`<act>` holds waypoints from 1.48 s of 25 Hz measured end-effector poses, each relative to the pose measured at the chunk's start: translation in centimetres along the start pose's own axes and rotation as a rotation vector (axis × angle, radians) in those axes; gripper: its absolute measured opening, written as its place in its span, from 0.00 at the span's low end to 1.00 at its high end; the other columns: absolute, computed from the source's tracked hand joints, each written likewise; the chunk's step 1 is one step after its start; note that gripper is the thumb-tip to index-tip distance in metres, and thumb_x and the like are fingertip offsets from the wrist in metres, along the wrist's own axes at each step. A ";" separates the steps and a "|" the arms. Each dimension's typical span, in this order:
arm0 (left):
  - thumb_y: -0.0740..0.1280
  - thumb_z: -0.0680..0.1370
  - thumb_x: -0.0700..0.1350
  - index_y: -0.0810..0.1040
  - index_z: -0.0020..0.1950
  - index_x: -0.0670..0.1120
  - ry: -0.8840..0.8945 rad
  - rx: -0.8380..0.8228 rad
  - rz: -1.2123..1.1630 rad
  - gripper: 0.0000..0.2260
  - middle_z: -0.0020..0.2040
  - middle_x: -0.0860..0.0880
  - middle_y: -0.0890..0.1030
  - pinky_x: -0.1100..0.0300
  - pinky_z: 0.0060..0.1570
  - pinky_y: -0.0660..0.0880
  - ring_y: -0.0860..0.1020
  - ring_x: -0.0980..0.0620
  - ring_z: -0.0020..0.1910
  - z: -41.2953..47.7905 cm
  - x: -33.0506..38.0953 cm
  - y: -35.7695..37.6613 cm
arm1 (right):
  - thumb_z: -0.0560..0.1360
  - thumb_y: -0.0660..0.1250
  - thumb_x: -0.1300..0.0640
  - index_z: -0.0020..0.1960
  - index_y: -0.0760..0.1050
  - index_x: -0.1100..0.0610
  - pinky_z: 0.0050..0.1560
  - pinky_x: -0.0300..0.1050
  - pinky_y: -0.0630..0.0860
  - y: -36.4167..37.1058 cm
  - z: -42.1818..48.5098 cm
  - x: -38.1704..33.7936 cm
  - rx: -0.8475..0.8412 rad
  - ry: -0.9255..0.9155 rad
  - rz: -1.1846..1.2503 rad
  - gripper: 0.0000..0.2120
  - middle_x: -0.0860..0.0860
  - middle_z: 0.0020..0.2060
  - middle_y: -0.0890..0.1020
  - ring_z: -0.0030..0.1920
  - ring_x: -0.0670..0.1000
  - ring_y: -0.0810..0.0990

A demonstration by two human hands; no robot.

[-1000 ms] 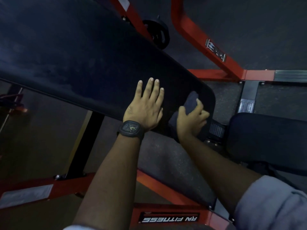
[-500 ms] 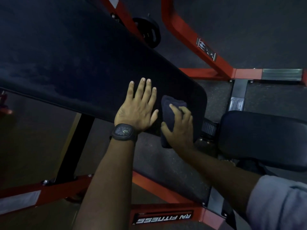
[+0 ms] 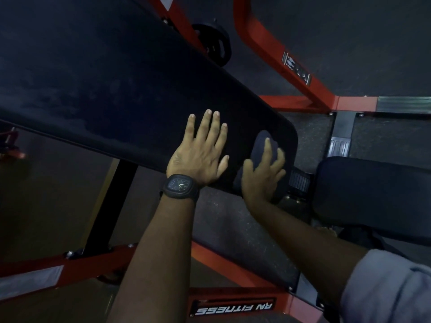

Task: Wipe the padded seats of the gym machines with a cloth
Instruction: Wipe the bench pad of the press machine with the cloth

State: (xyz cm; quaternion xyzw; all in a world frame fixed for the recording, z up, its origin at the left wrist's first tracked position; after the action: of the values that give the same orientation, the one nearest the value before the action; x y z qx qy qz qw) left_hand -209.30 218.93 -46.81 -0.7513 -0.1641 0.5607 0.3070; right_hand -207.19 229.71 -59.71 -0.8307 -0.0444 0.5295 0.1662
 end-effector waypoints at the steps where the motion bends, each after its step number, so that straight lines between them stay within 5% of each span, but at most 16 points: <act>1: 0.44 0.83 0.62 0.53 0.82 0.41 0.005 0.000 0.008 0.34 0.82 0.36 0.54 0.35 0.77 0.50 0.52 0.37 0.81 0.0 0.0 0.1 | 0.74 0.65 0.51 0.79 0.56 0.41 0.59 0.56 0.73 -0.1 -0.7 -0.6 -0.024 -0.279 -0.064 0.36 0.53 0.79 0.55 0.66 0.60 0.65; 3: 0.44 0.83 0.62 0.53 0.82 0.41 0.005 0.010 0.005 0.34 0.82 0.36 0.53 0.35 0.77 0.49 0.52 0.37 0.81 0.1 -0.1 0.2 | 0.73 0.64 0.51 0.79 0.57 0.41 0.57 0.53 0.72 -0.5 0.2 0.1 -0.136 -0.593 -0.151 0.36 0.52 0.80 0.54 0.66 0.61 0.65; 7: 0.45 0.83 0.62 0.54 0.82 0.41 -0.001 -0.002 -0.004 0.34 0.82 0.36 0.54 0.35 0.77 0.49 0.52 0.37 0.81 0.1 -0.1 0.1 | 0.78 0.64 0.52 0.80 0.55 0.43 0.66 0.57 0.67 -0.4 1.8 0.7 -0.032 0.212 0.065 0.34 0.53 0.81 0.53 0.71 0.63 0.63; 10: 0.45 0.83 0.62 0.53 0.82 0.42 0.010 -0.010 0.015 0.34 0.82 0.36 0.54 0.34 0.77 0.49 0.52 0.37 0.81 0.1 0.0 0.1 | 0.76 0.65 0.52 0.80 0.56 0.43 0.62 0.54 0.68 -0.3 -0.9 -0.6 -0.119 -0.442 -0.085 0.35 0.53 0.80 0.53 0.69 0.61 0.64; 12: 0.45 0.83 0.62 0.53 0.82 0.42 0.006 -0.007 0.016 0.34 0.82 0.36 0.53 0.35 0.77 0.49 0.51 0.37 0.81 0.2 -0.1 0.1 | 0.74 0.65 0.52 0.79 0.57 0.43 0.62 0.54 0.69 -0.8 0.9 0.6 -0.142 -0.539 -0.138 0.35 0.53 0.80 0.55 0.68 0.61 0.65; 15: 0.45 0.83 0.62 0.54 0.82 0.42 0.004 0.001 0.012 0.34 0.82 0.36 0.54 0.34 0.76 0.50 0.52 0.37 0.81 0.1 0.0 0.1 | 0.78 0.64 0.53 0.80 0.56 0.44 0.66 0.58 0.67 -0.3 2.1 1.7 -0.020 0.240 0.087 0.34 0.53 0.80 0.55 0.71 0.63 0.64; 16: 0.45 0.83 0.62 0.54 0.82 0.42 0.004 0.001 0.018 0.34 0.81 0.36 0.54 0.34 0.76 0.51 0.53 0.37 0.81 0.1 0.0 0.1 | 0.78 0.64 0.52 0.81 0.55 0.44 0.66 0.57 0.67 -0.3 1.2 1.3 -0.010 0.263 0.043 0.33 0.53 0.80 0.55 0.71 0.63 0.64; 19: 0.45 0.83 0.62 0.53 0.82 0.42 0.012 0.002 0.036 0.34 0.82 0.36 0.54 0.34 0.76 0.49 0.52 0.37 0.81 0.1 0.0 0.2 | 0.75 0.63 0.50 0.79 0.59 0.45 0.61 0.52 0.68 -0.5 -1.7 1.1 -0.086 -0.500 -0.106 0.33 0.54 0.79 0.57 0.68 0.62 0.66; 20: 0.45 0.83 0.62 0.53 0.82 0.42 0.012 0.001 0.027 0.34 0.82 0.36 0.54 0.34 0.76 0.49 0.51 0.37 0.81 0.2 -0.1 0.1 | 0.75 0.63 0.50 0.79 0.59 0.45 0.60 0.51 0.68 -0.6 -0.9 1.6 -0.118 -0.588 -0.133 0.33 0.53 0.79 0.58 0.68 0.61 0.67; 21: 0.45 0.83 0.62 0.53 0.82 0.42 0.010 -0.003 0.018 0.34 0.82 0.36 0.53 0.34 0.76 0.49 0.51 0.37 0.81 0.2 -0.1 0.1 | 0.75 0.64 0.51 0.79 0.59 0.44 0.61 0.52 0.68 -0.6 0.8 2.1 -0.096 -0.466 -0.100 0.33 0.52 0.79 0.58 0.68 0.61 0.66; 23: 0.45 0.83 0.62 0.53 0.82 0.42 0.010 0.002 0.020 0.33 0.82 0.37 0.54 0.34 0.76 0.49 0.52 0.37 0.81 0.2 0.0 0.2 | 0.78 0.63 0.51 0.80 0.57 0.42 0.65 0.56 0.68 -0.1 2.9 2.3 0.012 0.210 0.144 0.32 0.50 0.80 0.57 0.70 0.61 0.66; 24: 0.45 0.83 0.62 0.53 0.82 0.42 0.009 0.003 0.020 0.33 0.82 0.37 0.54 0.34 0.76 0.49 0.52 0.37 0.81 0.1 0.0 0.2 | 0.78 0.63 0.50 0.80 0.57 0.42 0.66 0.56 0.67 0.0 2.8 1.2 0.040 0.324 0.103 0.32 0.50 0.80 0.57 0.70 0.61 0.66; 28: 0.45 0.83 0.62 0.53 0.82 0.42 0.019 0.011 0.030 0.33 0.82 0.37 0.53 0.34 0.76 0.48 0.52 0.38 0.81 0.1 0.0 0.2 | 0.73 0.63 0.51 0.78 0.64 0.44 0.62 0.53 0.69 -0.6 4.9 -1.6 -0.012 -0.542 -0.134 0.32 0.49 0.78 0.63 0.64 0.59 0.70; 32: 0.44 0.83 0.61 0.52 0.82 0.42 0.026 0.005 0.014 0.33 0.82 0.37 0.53 0.35 0.77 0.48 0.51 0.38 0.81 0.2 0.2 0.3 | 0.79 0.63 0.51 0.79 0.60 0.41 0.68 0.55 0.66 -1.0 10.2 -2.2 0.045 0.061 0.027 0.30 0.48 0.80 0.60 0.69 0.61 0.67; 35: 0.44 0.83 0.61 0.52 0.82 0.42 0.027 0.002 0.022 0.33 0.82 0.36 0.52 0.34 0.77 0.49 0.51 0.38 0.81 0.2 0.2 0.3 | 0.77 0.65 0.54 0.78 0.62 0.42 0.61 0.49 0.68 -0.8 7.5 -3.5 -0.021 -0.489 -0.115 0.31 0.47 0.79 0.61 0.67 0.58 0.67; 37: 0.44 0.83 0.61 0.51 0.82 0.42 0.029 -0.008 0.005 0.33 0.82 0.36 0.51 0.34 0.77 0.49 0.50 0.38 0.82 0.3 0.1 0.3 | 0.77 0.65 0.53 0.78 0.61 0.41 0.62 0.47 0.65 -1.3 9.3 -2.7 -0.038 -0.489 -0.095 0.32 0.45 0.79 0.61 0.68 0.58 0.68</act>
State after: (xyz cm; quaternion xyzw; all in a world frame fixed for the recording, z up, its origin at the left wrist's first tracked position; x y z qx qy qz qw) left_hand -209.62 218.85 -47.12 -0.7609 -0.1599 0.5500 0.3049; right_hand -216.53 232.40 -60.49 -0.6778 -0.1325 0.7054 0.1595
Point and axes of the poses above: each hand's wrist, its own z-axis towards the middle knuckle, its own y-axis out of the palm, x = y × z, the point moved 5 cm from there along z, towards the middle knuckle
